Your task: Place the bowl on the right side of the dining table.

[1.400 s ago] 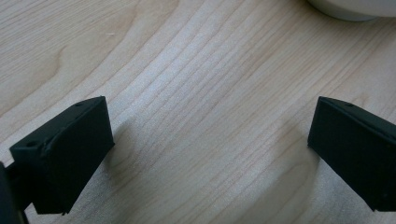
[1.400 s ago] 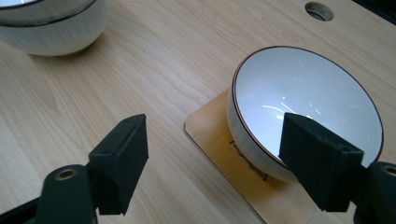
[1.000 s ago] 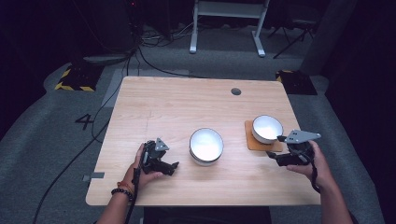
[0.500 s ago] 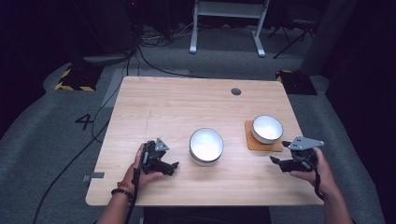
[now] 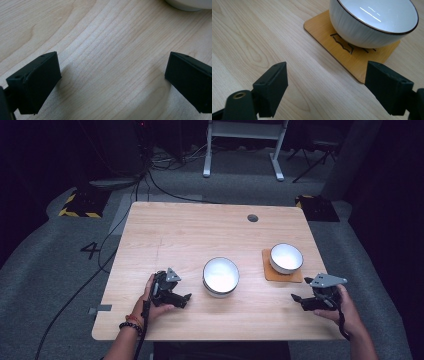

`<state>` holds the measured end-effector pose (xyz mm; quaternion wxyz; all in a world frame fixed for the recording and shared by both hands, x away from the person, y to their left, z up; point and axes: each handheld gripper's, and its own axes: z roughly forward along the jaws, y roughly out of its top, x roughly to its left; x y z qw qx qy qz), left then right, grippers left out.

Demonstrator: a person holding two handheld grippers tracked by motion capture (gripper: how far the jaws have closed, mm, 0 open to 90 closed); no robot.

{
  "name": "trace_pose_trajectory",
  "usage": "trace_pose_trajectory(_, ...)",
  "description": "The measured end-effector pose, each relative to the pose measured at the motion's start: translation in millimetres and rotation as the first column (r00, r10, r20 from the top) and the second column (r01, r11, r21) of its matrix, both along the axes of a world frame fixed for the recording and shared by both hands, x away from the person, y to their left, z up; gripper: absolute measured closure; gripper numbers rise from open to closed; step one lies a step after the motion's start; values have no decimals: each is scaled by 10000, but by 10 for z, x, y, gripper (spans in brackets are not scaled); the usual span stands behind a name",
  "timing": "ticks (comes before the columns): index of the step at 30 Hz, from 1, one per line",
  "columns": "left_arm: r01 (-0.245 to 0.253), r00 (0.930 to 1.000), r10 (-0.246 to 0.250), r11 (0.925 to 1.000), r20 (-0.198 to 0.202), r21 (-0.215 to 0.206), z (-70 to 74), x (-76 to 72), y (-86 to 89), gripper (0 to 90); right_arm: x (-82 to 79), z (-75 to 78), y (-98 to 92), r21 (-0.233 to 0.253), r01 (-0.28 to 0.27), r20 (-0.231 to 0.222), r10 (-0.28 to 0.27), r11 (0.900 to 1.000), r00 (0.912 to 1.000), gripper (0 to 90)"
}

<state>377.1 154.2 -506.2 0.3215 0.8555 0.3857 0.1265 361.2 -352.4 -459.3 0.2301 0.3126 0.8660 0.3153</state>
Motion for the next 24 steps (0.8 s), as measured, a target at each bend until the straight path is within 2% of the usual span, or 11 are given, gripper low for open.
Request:
trace_pose_trajectory(5, 3, 10000, -3, 10000, -1, 1, 0, 0, 0, 3, -15, -92, -34, 146, 187, -246, -183, 9997, 9995, 176)
trace_pose_trajectory(8, 7, 10000, -7, 10000, -2, -5, 0, 1, 0, 3, -22, -145, -71, 47, 177, -298, -176, 9998, 9994, 175)
trace_pose_trajectory(9, 6, 10000, -6, 10000, 0, 0, 0, 1, 0, 3, -39, -167, -73, 202, 355, -392, -347, 9992, 9986, 175)
trace_pose_trajectory(12, 3, 10000, -3, 10000, -4, -5, 0, 0, 0, 3, -40, -211, -122, 255, 333, -382, -323, 9991, 9987, 173)
trace_pose_trajectory(17, 6, 10000, -6, 10000, 15, -20, -2, 2, 0, 3, -60, -276, -204, 685, 501, -521, -466, 9964, 9976, 172)
trace_pose_trajectory(24, 27, 10000, -27, 10000, -12, -35, -2, 3, 0, 2, -51, -346, -296, 1161, 919, -739, -837, 9890, 9937, 165)
